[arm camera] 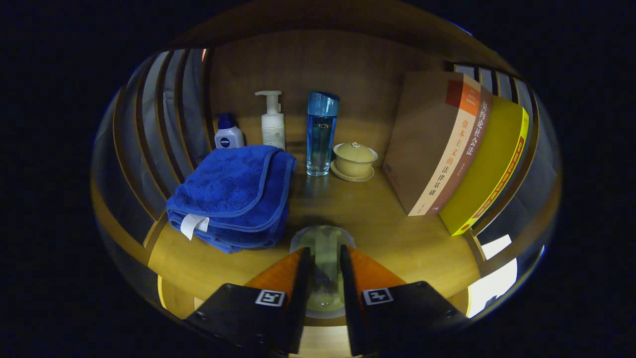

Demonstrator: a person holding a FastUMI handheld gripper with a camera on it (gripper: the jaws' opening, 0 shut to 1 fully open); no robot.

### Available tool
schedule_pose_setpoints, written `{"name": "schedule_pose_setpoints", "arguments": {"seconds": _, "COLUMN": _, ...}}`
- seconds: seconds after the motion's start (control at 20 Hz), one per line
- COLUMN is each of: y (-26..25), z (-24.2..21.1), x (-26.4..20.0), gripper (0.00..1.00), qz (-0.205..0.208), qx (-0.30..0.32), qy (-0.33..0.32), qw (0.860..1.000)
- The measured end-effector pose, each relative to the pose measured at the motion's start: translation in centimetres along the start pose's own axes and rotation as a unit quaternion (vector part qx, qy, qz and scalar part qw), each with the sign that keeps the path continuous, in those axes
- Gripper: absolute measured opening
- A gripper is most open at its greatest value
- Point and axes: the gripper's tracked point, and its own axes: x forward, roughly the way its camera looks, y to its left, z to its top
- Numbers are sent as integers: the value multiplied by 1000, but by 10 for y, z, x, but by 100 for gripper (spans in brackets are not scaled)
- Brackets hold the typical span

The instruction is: Pull open the drawer, take out the items inside it, and place them on the countertop above the cabinet.

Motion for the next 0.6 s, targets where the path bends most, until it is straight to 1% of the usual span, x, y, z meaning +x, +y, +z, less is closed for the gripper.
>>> {"name": "schedule_pose_setpoints", "arguments": {"seconds": 0.4, "y": 2, "z": 3, "x": -8, "gripper": 97, "qz": 7, "qx": 2, "qy": -3, "qw": 1000}}
{"name": "schedule_pose_setpoints", "arguments": {"seconds": 0.45, "y": 2, "z": 6, "x": -9, "gripper": 99, "qz": 9, "qx": 3, "qy": -8, "qw": 1000}}
{"name": "schedule_pose_setpoints", "arguments": {"seconds": 0.6, "y": 4, "z": 19, "x": -32, "gripper": 99, "qz": 11, "qx": 2, "qy": -30, "qw": 999}}
